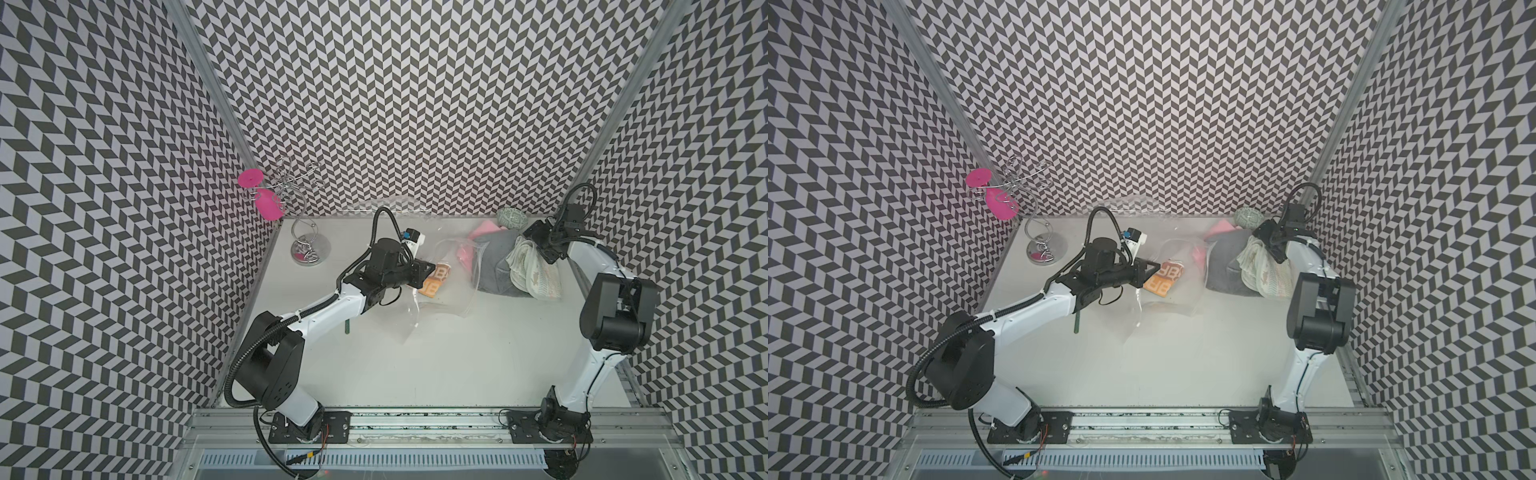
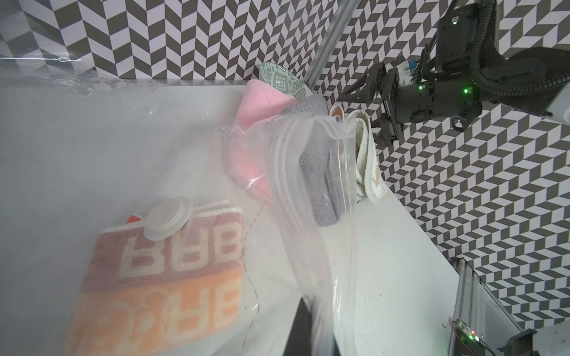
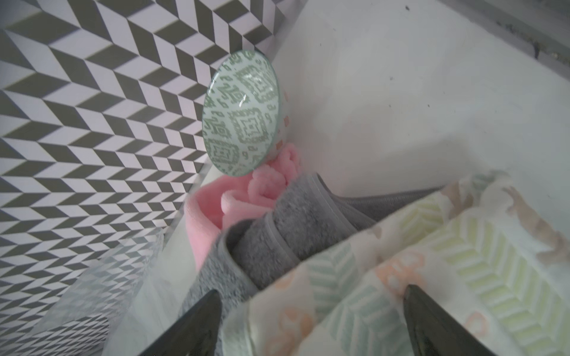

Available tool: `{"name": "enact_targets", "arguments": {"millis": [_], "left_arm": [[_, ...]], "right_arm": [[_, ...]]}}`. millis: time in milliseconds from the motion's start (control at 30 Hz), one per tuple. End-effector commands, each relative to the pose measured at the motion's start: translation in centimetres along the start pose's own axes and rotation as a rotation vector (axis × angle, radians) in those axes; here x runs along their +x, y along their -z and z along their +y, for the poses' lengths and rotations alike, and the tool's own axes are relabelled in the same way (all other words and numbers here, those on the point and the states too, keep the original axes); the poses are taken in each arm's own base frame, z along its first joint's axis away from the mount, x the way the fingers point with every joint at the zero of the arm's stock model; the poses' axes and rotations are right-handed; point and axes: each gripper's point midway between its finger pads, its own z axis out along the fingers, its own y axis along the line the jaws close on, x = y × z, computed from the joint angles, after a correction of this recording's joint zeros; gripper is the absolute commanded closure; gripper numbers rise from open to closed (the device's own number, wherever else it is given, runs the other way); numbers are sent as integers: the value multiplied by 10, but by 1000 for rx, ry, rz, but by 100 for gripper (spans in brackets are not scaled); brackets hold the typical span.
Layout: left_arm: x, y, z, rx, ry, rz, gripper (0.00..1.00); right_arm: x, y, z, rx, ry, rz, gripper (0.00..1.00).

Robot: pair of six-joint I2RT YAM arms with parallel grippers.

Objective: Place the folded towel into the vacuum bag
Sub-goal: Pick up the towel from the center of the board.

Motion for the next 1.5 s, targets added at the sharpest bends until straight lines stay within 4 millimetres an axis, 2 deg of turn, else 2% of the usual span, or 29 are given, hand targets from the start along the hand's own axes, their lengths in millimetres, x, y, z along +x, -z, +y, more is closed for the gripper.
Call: {"name": "enact_targets", "arguments": {"millis": [0, 133, 233, 433, 600, 667, 833, 867, 900, 1067, 1200, 1367, 1467], "left_arm": [[-19, 10, -5, -7, -28, -43, 100], [-21, 10, -4, -15, -32, -46, 100], [-22, 10, -1, -21, -34, -46, 100], [-20, 9, 1, -23, -32, -38, 100], [-16, 5, 2, -16, -26, -23, 100], [-15, 2, 3, -17, -17, -16, 100], [-13, -2, 6, -20, -9, -5, 100], [-13, -2, 5, -18, -8, -3, 100], [-12, -4, 6, -17, -2, 4, 100], [-11, -6, 7, -16, 12, 8, 100], [-6, -7, 11, -30, 13, 21, 100], [-3, -10, 15, -40, 14, 34, 100], [0, -12, 16, -40, 19, 45, 100]], "right_arm": [[2, -13, 5, 45, 34, 14, 10], [23, -31, 4, 83, 95, 75, 10], [44, -34, -3, 122, 141, 102, 10], [70, -18, -26, 157, 152, 83, 16], [77, -2, -40, 171, 145, 39, 25], [76, 6, -38, 154, 160, 13, 35], [81, 14, -32, 102, 181, 20, 96], [82, 16, -31, 87, 176, 19, 100], [83, 19, -30, 73, 176, 16, 100], [77, 46, -18, 32, 198, -21, 100], [77, 77, 4, -70, 233, -34, 100], [106, 123, 62, -397, 363, -7, 100], [126, 148, 87, -522, 445, -3, 100]]}}
